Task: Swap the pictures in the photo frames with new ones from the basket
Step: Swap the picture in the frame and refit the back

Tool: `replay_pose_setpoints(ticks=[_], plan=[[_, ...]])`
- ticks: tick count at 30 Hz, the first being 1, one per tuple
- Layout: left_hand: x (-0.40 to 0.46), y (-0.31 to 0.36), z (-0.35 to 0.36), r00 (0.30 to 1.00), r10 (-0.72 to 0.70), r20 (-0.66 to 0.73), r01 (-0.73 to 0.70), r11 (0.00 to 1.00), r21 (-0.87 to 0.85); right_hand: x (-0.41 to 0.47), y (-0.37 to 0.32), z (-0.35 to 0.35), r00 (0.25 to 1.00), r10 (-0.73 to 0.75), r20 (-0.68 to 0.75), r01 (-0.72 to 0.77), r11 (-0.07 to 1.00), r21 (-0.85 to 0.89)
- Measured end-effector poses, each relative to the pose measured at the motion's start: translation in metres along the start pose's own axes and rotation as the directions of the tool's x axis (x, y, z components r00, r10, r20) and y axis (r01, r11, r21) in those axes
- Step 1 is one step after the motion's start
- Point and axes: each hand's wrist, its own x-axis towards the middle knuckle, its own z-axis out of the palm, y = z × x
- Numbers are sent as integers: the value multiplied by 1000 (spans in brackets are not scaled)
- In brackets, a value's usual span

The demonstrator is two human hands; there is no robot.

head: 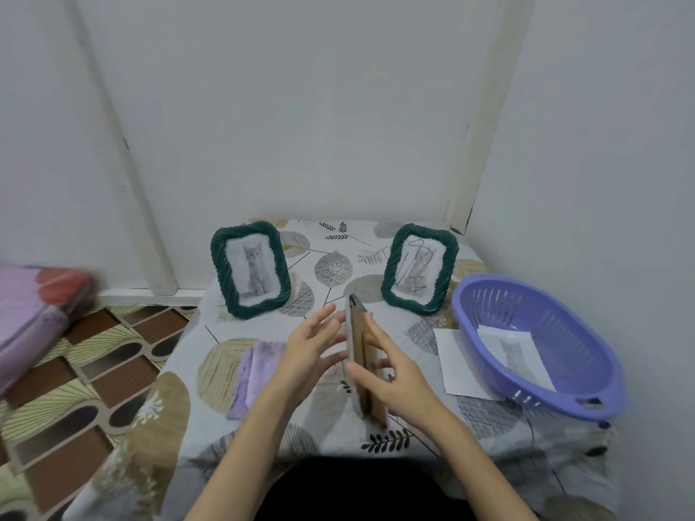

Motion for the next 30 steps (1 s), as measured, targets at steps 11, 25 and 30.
replay_pose_setpoints(ticks=[11,25,30], plan=[[5,-51,0,1000,-23,-21,31,768,640,-5,22,-29,967,21,-252,-20,1000,6],[13,-65,-33,996,-77,39,-18,254,967,-7,82,-36,947,272,-171,-316,881,-352],[25,-60,-28,990,-142,17,-17,1,1000,-15,98,-28,966,188,-180,-260,651,-713]])
